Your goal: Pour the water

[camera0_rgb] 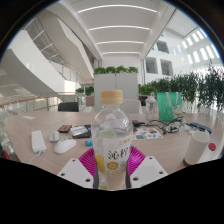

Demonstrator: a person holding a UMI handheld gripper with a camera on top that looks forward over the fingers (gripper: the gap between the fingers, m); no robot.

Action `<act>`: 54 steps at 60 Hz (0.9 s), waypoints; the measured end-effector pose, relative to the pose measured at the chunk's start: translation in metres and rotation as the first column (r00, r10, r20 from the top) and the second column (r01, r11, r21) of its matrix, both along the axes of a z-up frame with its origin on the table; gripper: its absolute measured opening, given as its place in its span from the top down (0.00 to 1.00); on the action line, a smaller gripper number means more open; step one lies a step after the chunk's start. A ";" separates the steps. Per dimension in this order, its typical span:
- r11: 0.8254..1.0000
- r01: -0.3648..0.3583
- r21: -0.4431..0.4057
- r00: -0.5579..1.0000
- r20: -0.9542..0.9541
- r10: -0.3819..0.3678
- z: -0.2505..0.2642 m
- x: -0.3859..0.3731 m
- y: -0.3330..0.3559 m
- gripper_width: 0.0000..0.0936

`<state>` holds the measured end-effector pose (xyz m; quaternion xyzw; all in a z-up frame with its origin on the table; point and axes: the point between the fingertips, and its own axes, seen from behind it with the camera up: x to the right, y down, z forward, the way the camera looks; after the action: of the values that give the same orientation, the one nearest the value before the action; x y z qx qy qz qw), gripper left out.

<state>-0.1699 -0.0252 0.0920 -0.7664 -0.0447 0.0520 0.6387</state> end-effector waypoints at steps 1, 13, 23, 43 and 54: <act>1.000 -0.002 -0.011 1.000 -0.005 0.002 -0.001 0.000 0.000 0.62; 0.992 -0.105 -0.076 0.937 -0.341 0.074 0.059 0.002 0.003 0.62; 0.989 -0.089 -0.117 0.606 -0.795 -0.040 0.124 0.071 0.024 0.62; 0.958 -0.257 -0.129 -0.469 -0.850 -0.240 0.124 0.159 0.036 0.62; 0.972 -0.220 -0.078 -0.670 -0.713 -0.208 0.133 0.181 0.036 0.62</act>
<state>0.0116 0.0111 0.2254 -0.3252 0.5668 0.7303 0.1992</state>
